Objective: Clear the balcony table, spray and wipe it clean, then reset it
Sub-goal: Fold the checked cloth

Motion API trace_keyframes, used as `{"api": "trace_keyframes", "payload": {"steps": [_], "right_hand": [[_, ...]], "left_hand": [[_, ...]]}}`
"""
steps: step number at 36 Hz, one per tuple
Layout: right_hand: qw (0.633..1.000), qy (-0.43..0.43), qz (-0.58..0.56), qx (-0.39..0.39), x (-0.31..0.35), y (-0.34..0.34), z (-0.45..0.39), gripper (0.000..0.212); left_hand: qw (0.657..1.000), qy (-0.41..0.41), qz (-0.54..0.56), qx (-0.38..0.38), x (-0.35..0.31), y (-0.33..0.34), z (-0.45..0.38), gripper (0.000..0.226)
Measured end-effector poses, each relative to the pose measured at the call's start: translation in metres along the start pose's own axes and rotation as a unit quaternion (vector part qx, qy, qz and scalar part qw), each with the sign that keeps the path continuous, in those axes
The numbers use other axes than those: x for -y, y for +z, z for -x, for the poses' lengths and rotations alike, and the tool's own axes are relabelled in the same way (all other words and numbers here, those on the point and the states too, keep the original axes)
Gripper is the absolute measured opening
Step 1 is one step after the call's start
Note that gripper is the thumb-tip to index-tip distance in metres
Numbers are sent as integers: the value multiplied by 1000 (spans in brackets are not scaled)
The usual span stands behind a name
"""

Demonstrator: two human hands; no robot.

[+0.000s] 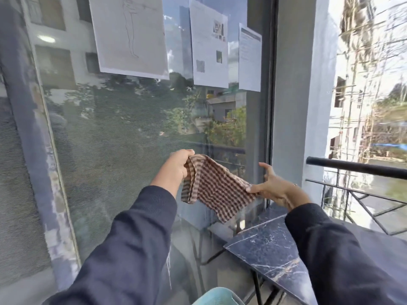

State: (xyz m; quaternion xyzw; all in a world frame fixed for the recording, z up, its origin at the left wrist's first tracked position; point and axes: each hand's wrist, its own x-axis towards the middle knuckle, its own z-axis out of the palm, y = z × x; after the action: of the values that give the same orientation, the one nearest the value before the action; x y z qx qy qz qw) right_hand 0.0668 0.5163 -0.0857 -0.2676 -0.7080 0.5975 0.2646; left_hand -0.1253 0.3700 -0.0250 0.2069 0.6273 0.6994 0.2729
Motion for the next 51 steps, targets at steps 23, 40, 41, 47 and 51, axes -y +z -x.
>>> {"api": "trace_keyframes", "payload": {"steps": [23,40,41,47,51], "right_hand": [[985,-108,61,-122,13,18,-19,22],[886,-283,366,-37,98,24,-2,21],[880,-294,373,-26,101,25,1,21],[850,-310,425,-2,113,21,11,23],[866,-301,399,-6,114,3,11,22]], "left_hand": [[997,11,-76,-25,-8,-32,4,16],[853,16,-486,191,36,0,47,113],[860,60,-479,166,39,5,47,95],[895,233,-358,130,48,35,52,43],[917,196,-317,145,45,48,57,29]]}}
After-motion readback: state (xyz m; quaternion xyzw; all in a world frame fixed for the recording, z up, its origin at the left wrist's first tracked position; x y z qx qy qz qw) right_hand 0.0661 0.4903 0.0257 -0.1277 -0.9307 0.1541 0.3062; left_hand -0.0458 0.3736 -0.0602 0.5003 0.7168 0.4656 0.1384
